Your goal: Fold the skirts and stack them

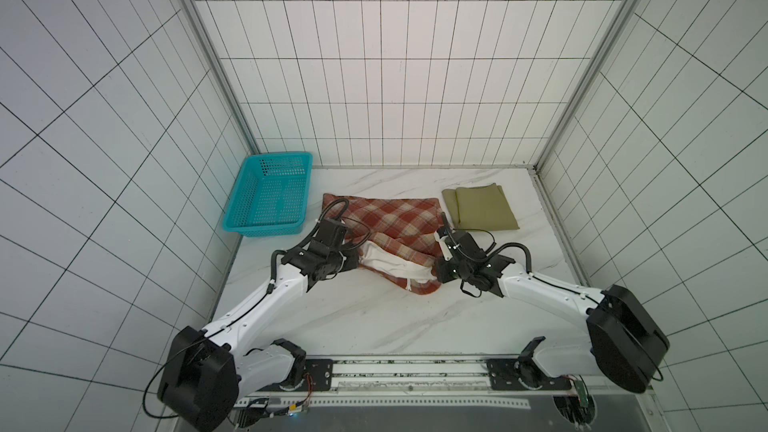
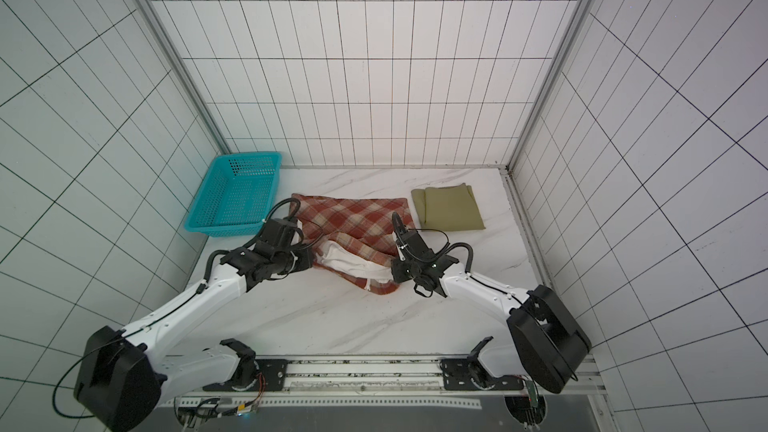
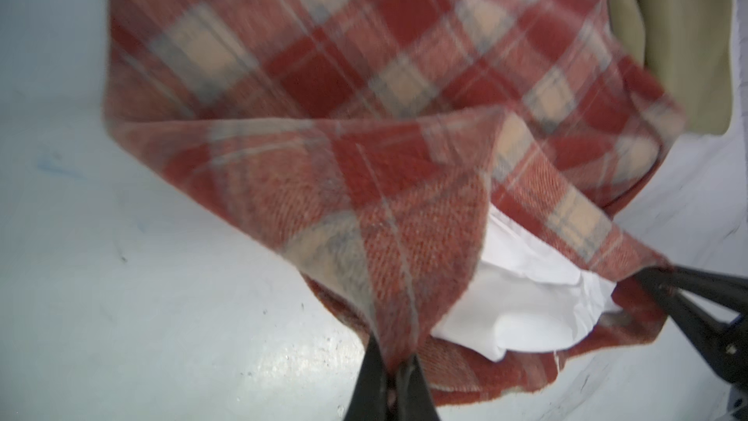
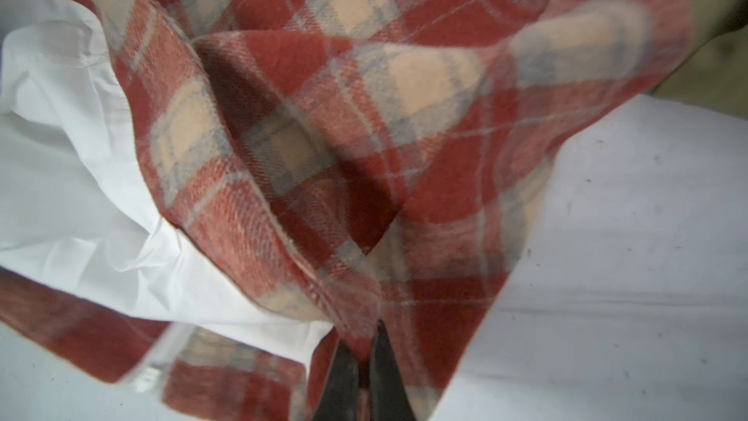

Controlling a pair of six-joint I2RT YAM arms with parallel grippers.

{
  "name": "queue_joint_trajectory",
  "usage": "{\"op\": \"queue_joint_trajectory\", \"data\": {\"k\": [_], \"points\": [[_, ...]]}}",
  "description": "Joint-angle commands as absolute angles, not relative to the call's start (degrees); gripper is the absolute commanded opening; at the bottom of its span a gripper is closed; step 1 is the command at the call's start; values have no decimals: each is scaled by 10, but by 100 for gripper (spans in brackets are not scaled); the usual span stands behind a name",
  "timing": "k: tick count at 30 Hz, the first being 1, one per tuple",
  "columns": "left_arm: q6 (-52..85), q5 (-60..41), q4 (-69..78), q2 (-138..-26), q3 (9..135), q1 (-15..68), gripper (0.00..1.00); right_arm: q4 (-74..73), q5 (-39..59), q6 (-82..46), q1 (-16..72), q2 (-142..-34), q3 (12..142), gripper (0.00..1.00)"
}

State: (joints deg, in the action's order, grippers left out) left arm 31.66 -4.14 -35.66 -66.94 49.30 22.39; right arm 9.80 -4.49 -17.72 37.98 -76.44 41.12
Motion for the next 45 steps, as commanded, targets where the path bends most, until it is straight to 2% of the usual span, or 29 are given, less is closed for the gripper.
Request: {"op": "queue_joint_trajectory", "data": {"k": [1,5,13,20,26,29,35,40,45], "points": [[262,-23,-381,-661,577,166,0,120,-125,-160,333,-718,499,0],[228,-19,-382,-647,650,109,0,161,-166,-150,280,-713,573,0],[189,-35,-425,-648,725,44,0,242,-234,-127,258,-684,639,0],[190,-85,-437,-665,791,0,0,254,-195,-110,241,-644,696,0],[197,-143,-459,-747,930,-1,0,270,-140,-97,186,-698,805,0],[203,-148,-447,-788,977,-3,0,271,-87,-86,149,-764,865,0],[242,-191,-396,-897,1062,-26,0,256,-40,-88,91,-904,992,0],[255,-232,-408,-1003,1220,-55,0,268,-19,-88,56,-1008,1157,0],[284,-271,-405,-1046,1335,-89,0,295,9,-77,50,-1045,1274,0]]}}
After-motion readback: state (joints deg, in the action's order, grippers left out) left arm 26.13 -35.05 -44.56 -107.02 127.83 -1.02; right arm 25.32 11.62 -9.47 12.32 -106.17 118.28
